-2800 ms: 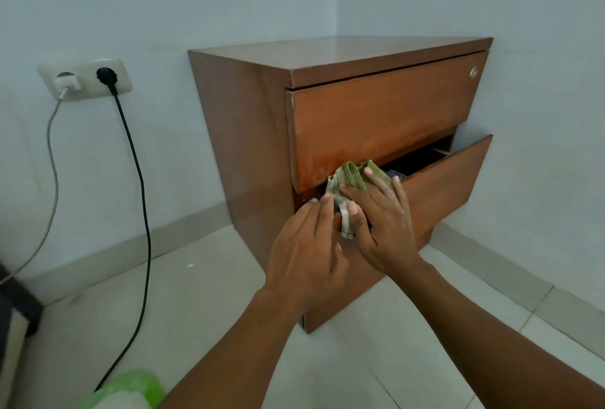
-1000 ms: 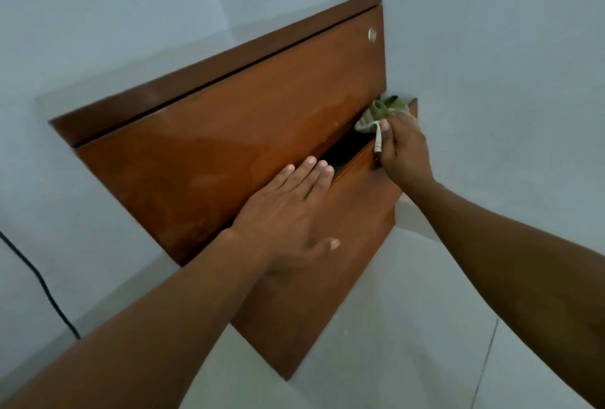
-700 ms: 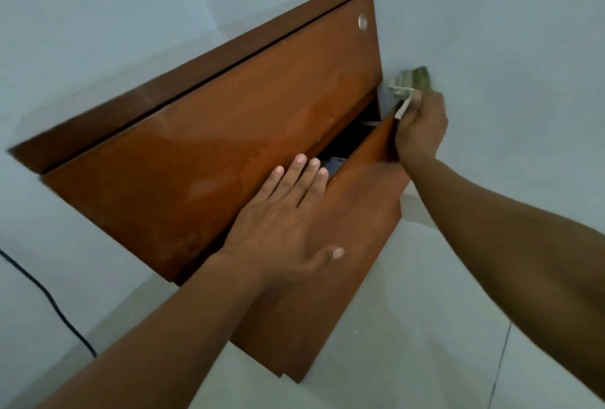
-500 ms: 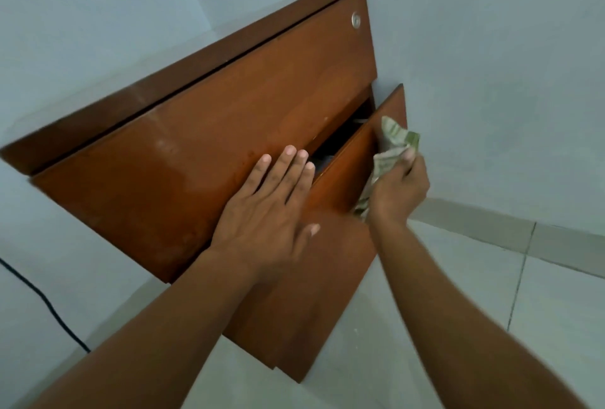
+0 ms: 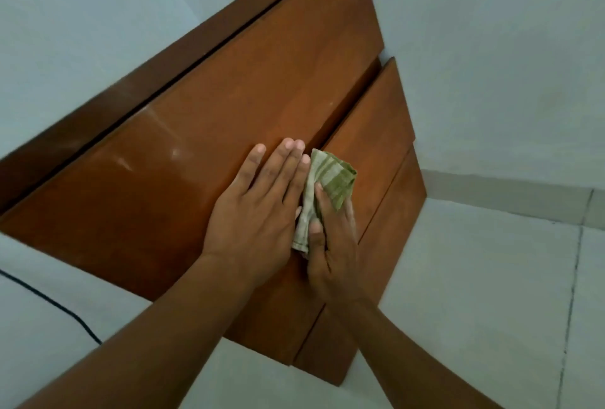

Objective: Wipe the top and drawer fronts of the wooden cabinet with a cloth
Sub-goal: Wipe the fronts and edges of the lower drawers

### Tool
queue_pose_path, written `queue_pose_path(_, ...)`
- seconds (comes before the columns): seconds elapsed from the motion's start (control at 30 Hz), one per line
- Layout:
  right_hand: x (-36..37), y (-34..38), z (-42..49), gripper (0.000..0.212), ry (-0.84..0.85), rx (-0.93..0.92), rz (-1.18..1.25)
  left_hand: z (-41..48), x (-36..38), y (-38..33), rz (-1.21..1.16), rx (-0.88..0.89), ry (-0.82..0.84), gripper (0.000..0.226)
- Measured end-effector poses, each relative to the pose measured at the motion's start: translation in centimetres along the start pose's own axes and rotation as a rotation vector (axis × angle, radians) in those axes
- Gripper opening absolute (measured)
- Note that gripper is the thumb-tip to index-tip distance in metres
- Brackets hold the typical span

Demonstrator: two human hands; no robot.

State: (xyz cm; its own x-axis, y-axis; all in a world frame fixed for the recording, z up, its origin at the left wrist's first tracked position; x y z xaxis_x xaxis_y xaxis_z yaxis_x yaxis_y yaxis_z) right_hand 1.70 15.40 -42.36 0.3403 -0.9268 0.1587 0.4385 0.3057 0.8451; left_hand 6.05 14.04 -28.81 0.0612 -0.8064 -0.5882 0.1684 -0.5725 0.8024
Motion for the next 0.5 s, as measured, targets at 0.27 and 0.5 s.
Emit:
queue_pose_path(0.27,-0.8,-5.9,7.4,0.055,0.011,-0.111,-0.21,3.3,0.9,-0.8,0.112,0.12,0.038,0.067)
queue_pose_path(0.5,-5.3,-12.0,14.3,0.053,-0.109,0.109,-0.226,3.7,1.6,-1.2,0.142,0.134,0.056,0.066)
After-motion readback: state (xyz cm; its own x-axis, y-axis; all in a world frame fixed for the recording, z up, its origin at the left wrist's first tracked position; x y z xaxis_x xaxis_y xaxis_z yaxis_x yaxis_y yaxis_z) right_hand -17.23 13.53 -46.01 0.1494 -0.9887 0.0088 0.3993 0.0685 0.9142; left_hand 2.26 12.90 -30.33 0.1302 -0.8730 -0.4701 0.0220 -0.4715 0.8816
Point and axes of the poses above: each hand's wrist, its own z-axis towards the middle knuckle, its own x-axis out of the palm, y = z × x, the point moved 8 cm from there along z, towards the middle knuckle, and after that the axes turned 4 degrees about -y, right-handed, at the moved point
